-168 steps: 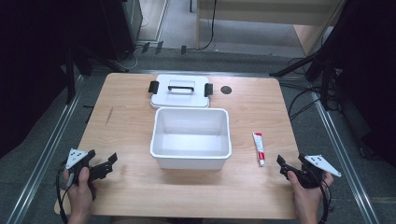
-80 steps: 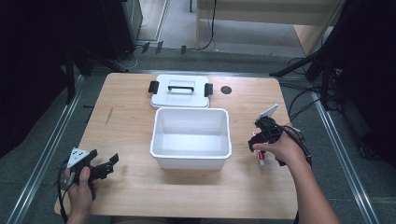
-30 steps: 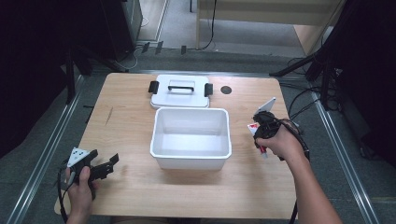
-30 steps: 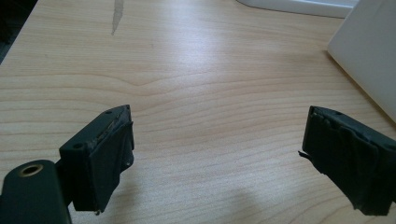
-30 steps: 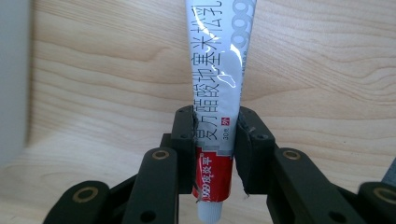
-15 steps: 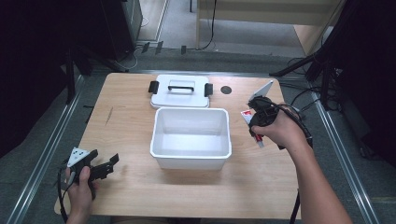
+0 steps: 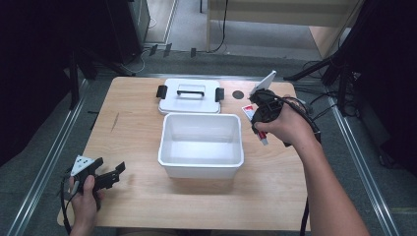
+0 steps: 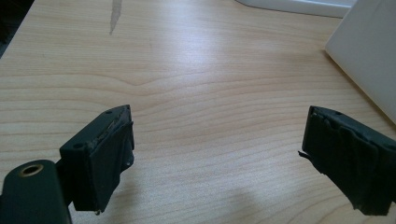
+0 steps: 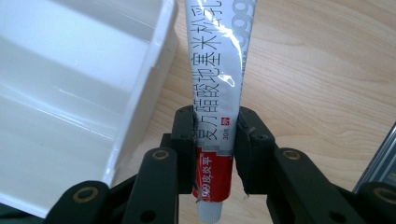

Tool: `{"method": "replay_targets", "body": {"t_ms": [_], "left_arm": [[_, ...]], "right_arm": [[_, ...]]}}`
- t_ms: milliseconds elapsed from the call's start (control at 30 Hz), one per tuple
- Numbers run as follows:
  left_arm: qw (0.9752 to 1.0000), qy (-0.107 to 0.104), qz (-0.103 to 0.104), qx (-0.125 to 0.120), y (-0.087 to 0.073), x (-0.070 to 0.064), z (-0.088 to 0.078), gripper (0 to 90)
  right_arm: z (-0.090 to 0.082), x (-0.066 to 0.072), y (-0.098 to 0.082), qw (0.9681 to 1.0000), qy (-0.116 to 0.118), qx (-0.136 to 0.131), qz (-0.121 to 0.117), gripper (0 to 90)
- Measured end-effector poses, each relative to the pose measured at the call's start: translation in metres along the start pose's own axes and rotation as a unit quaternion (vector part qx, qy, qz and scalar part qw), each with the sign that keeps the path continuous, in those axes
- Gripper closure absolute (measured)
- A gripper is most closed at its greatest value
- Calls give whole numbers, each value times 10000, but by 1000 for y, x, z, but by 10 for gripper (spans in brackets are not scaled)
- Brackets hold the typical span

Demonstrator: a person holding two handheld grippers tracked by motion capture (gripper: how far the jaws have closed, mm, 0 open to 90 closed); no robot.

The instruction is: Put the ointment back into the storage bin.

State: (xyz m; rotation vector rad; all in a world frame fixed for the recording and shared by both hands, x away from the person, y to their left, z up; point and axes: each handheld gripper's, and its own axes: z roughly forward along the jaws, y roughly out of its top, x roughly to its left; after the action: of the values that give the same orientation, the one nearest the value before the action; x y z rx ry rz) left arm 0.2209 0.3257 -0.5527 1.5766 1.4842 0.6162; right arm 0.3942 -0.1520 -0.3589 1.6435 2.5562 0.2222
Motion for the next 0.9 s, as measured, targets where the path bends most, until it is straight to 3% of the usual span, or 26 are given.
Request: {"method": "replay_targets", "body": {"t_ms": [233, 400, 500, 533, 567, 600, 733, 800, 900], "left_arm": [[10000, -4, 7, 11, 0, 0, 0, 96], [10000, -7, 9, 10, 0, 0, 0, 96], [10000, -8, 7, 10, 0, 0, 0, 96], [10000, -7, 6, 10, 0, 0, 0, 96], [10000, -7, 6, 10, 0, 0, 0, 96], [10000, -8, 6, 8, 0, 0, 0, 96], [10000, -11, 8, 11, 0, 0, 0, 96], [10000, -12, 8, 11, 0, 0, 0, 96], [10000, -13, 11, 11, 0, 0, 0, 96]], "right_arm": [[-7, 15, 7, 9997, 83, -115, -217, 719], [-10, 27, 10, 9982, 173, -209, -527, 719], [-10, 34, 11, 9957, 313, -259, -838, 719], [-10, 39, 12, 9928, 396, -315, -1083, 718], [-10, 39, 12, 9928, 396, -315, -1083, 718], [-9, 45, 13, 9900, 467, -343, -1290, 718], [-7, 53, 13, 9836, 566, -375, -1670, 718], [-6, 58, 13, 9785, 643, -413, -1917, 718], [-4, 64, 13, 9653, 749, -489, -2453, 718]]}}
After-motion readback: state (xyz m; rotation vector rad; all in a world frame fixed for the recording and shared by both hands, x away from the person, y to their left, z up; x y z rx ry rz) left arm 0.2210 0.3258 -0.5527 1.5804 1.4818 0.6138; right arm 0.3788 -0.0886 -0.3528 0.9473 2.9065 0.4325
